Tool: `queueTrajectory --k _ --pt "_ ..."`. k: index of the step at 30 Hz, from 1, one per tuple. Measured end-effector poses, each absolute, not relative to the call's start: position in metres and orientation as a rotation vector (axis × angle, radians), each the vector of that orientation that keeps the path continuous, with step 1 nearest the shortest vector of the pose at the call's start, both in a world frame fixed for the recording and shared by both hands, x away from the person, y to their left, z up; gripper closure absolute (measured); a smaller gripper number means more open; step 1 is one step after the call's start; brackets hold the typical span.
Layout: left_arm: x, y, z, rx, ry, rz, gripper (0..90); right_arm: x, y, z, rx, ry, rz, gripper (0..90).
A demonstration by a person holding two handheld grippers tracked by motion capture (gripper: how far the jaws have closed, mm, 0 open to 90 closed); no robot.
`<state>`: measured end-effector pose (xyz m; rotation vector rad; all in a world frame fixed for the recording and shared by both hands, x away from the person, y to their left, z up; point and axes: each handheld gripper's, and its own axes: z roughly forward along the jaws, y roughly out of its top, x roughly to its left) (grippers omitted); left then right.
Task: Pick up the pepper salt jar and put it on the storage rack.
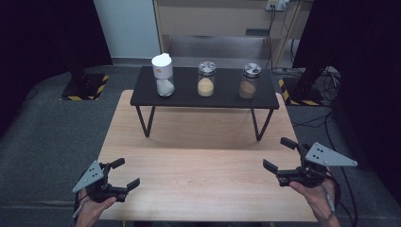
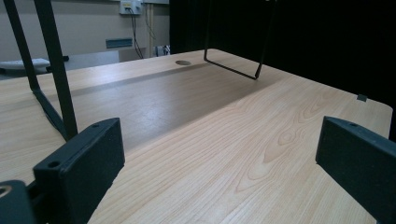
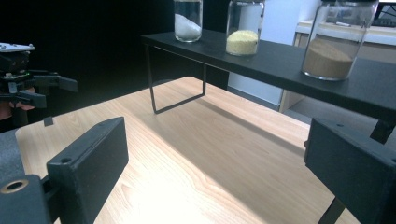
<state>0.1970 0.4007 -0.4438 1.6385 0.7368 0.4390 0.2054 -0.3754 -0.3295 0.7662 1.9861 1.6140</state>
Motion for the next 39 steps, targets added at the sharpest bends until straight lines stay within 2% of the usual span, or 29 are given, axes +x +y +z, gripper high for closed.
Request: queueTrajectory --k 39 --pt "0.194 0.402 -0.443 1.642 0.716 0.448 0.1 0.196 -0.372 -0.39 0.881 1.992 1.586 6.8"
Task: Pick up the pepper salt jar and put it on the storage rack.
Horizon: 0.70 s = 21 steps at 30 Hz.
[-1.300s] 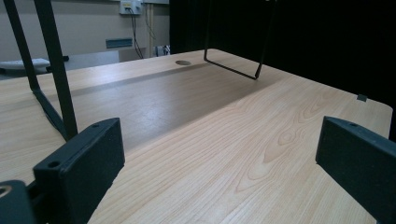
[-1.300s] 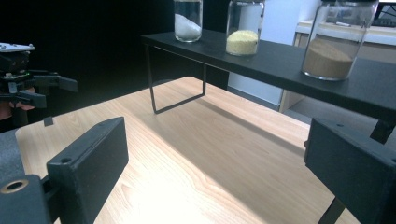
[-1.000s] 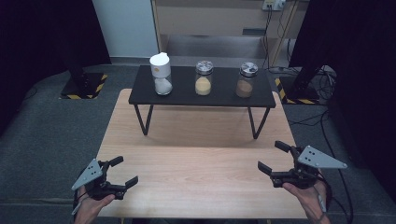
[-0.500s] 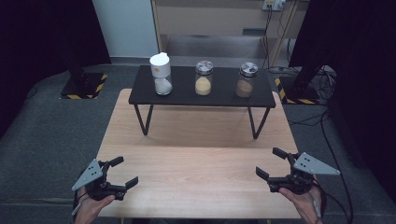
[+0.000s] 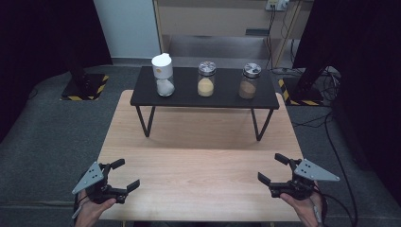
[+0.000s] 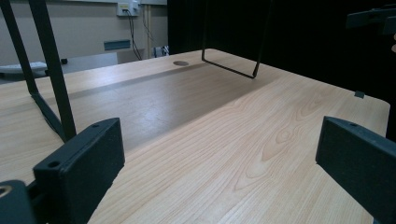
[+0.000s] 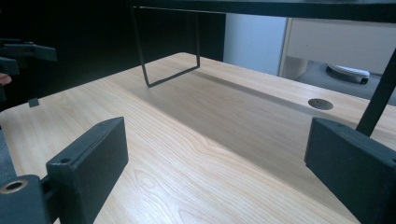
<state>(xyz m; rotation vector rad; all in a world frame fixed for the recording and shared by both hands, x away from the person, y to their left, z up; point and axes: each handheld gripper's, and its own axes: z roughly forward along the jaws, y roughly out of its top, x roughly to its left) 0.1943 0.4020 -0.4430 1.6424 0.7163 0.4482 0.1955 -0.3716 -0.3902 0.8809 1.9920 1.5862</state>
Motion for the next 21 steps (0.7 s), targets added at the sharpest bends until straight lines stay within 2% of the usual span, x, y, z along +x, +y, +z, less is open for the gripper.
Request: queueTrajectory --k 21 --pt "0.196 0.402 -0.443 1.648 0.688 0.443 0.2 0.199 -0.373 -0.405 0.876 2.025 1.576 7.0"
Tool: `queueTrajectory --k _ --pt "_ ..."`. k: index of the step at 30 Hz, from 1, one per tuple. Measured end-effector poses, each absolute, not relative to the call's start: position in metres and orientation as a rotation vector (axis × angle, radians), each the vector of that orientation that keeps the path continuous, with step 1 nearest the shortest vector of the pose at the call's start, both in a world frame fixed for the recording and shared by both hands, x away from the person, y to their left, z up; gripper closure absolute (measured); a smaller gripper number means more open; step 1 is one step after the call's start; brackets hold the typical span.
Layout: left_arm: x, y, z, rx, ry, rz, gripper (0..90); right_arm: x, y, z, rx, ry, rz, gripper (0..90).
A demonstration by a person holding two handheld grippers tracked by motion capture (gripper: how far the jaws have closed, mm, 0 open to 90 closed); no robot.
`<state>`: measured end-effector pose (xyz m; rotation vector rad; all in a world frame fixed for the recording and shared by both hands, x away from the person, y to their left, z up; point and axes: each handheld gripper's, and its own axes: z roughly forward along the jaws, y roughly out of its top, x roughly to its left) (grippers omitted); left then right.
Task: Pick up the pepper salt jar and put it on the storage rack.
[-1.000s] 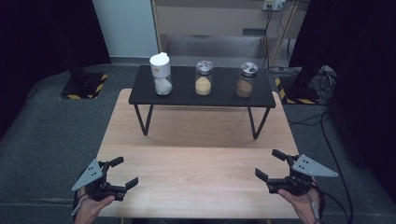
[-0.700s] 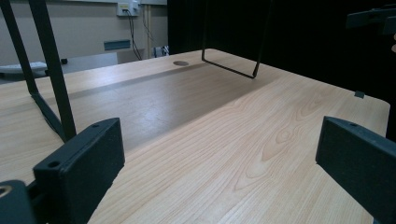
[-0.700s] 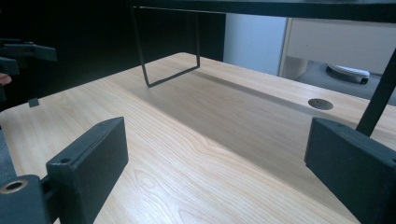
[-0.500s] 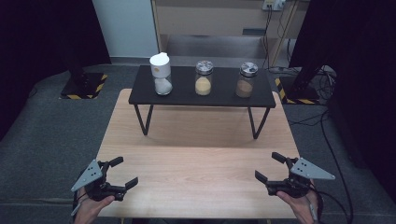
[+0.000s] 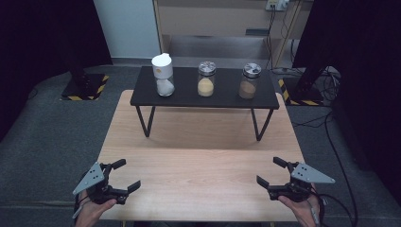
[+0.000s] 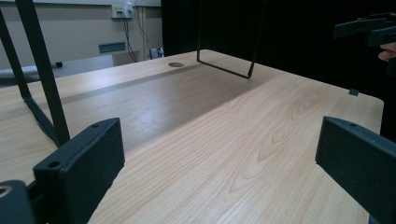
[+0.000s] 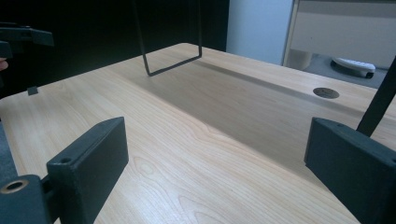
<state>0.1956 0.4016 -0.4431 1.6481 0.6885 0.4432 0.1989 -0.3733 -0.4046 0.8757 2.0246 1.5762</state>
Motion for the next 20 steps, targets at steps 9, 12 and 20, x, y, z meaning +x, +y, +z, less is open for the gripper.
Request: queueTrajectory --k 9,12,20 --pt "0.1955 0.4017 -0.443 1.649 0.685 0.443 0.2 0.1981 -0.3754 -0.4073 0.888 2.027 1.587 7.0" --pt "0.1955 0.4015 -0.4429 1.651 0.684 0.444 0.2 0.1979 -0.3755 -0.4078 0.889 2.031 1.584 7.0" --pt "0.1959 0.4015 -0.4431 1.649 0.685 0.443 0.2 0.1974 -0.3755 -0.4079 0.889 2.028 1.587 7.0"
